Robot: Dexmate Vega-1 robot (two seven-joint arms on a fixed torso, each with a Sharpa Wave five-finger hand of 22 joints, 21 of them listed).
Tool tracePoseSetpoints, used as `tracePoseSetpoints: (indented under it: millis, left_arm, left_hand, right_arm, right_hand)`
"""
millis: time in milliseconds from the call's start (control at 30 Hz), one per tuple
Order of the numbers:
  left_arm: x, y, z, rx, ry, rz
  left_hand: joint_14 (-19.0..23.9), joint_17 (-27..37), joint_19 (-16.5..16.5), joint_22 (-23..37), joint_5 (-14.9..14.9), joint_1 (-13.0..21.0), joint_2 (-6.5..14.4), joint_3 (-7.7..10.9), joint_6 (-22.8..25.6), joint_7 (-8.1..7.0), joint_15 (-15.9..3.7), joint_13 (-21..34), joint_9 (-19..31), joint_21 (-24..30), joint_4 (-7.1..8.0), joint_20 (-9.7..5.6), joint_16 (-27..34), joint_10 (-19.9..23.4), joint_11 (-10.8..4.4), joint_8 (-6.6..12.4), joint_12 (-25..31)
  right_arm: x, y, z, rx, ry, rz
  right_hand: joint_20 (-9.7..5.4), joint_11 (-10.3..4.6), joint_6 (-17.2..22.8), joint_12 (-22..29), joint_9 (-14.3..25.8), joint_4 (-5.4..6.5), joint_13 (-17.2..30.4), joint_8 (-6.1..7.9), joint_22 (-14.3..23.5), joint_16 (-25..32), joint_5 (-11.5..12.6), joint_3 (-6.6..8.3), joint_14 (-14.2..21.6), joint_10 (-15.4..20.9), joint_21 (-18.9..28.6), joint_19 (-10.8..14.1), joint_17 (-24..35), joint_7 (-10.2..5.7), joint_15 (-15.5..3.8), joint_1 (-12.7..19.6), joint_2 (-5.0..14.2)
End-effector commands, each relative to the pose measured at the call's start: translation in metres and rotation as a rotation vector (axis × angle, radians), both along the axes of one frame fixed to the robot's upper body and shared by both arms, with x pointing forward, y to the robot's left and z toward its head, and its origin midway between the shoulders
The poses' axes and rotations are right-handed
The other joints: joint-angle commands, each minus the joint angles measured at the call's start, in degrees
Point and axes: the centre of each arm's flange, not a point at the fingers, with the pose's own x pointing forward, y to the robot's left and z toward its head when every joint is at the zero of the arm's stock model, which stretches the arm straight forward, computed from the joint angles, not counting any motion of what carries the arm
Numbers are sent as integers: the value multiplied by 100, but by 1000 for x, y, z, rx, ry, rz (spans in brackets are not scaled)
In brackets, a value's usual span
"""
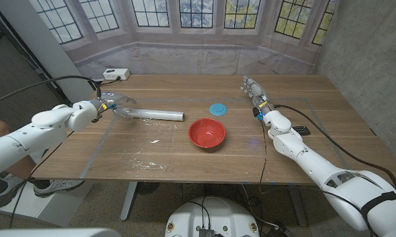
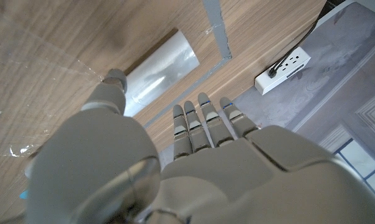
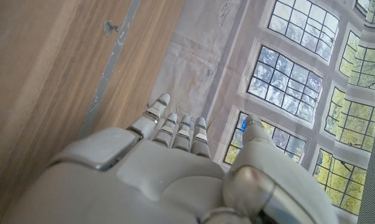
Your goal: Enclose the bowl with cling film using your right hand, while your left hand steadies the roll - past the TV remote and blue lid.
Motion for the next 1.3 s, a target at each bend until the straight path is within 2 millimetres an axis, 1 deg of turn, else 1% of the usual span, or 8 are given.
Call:
tracePoseSetpoints:
  millis: [33,167,300,400,533,667,1033,1300]
  left_arm:
    - [2,8,-10,0,-27,7]
    - [5,9,-11,-1,-34,1]
    - [8,11,-11,-10,-41,-2]
    - [10,11,-11,-23,-44,-5]
    - [14,9,-13,-31,-46,-10]
    - [16,7,-13,-32,-43,-14]
    - [19,-2,-16,-46,-36,-22]
    - [20,-5,-25,-56,-30,-16]
  left_hand:
    - [104,10,47,22,1,64,-11,-18,90,-19,0,18,28,13,-1,-7,17,106,-26,49,39]
    - [156,4,56,22,-4,81,-36,-34,173,-52,30,13,30,8,3,-10,7,190,-34,59,52]
    - [154,-7,82,21,-10,108,-51,-51,264,-58,162,1,31,5,12,-49,-38,315,-32,62,65]
    - [165,-18,123,20,-15,120,-65,-72,370,-42,197,-17,30,10,22,-96,-69,433,1,75,74]
    - [155,-31,221,18,-17,137,-77,-100,508,-33,242,-48,26,30,34,-148,-115,625,95,85,91]
    - [119,-36,231,18,-19,133,-85,-127,440,-11,280,-67,25,18,50,-157,-155,555,158,25,18]
    - [96,-37,217,18,-19,114,-82,-171,352,-4,271,-86,25,-7,79,-132,-183,443,199,-53,-93]
    - [254,-29,367,17,-14,151,-28,-189,420,39,82,-97,27,28,89,-174,-150,488,234,-64,-138]
  right_arm:
    - [-3,6,-5,-4,5,-7]
    - [-5,7,-5,-4,4,-13]
    - [-6,8,-5,-1,0,-17]
    - [-7,9,-5,0,-1,-19]
    - [-9,8,-4,-1,-4,-23]
    - [-10,6,-5,3,-2,-27]
    - [-11,1,-10,2,4,-27]
    - [-10,1,-10,-7,7,-19]
  right_hand:
    - [23,8,48,37,10,-29,13,35,16,17,24,-2,23,62,25,22,10,16,-194,44,37]
    - [28,10,51,37,10,-31,13,35,16,17,23,-5,23,62,25,22,9,16,-190,43,36]
    - [31,10,53,36,10,-32,13,35,16,18,23,-7,25,62,25,22,9,12,-195,45,36]
    - [35,11,51,35,10,-33,14,33,16,18,23,-8,25,62,25,22,8,13,-195,46,37]
    - [38,9,52,35,10,-34,14,33,16,18,23,-9,24,62,26,23,8,8,-203,47,37]
    - [41,13,53,35,10,-36,14,32,16,18,23,-11,23,63,26,24,8,8,-201,48,37]
    - [42,12,50,33,11,-38,15,29,17,18,23,-17,22,62,26,22,7,8,-200,49,38]
    - [44,8,51,32,11,-40,15,28,17,18,23,-18,21,64,26,22,6,7,-201,53,42]
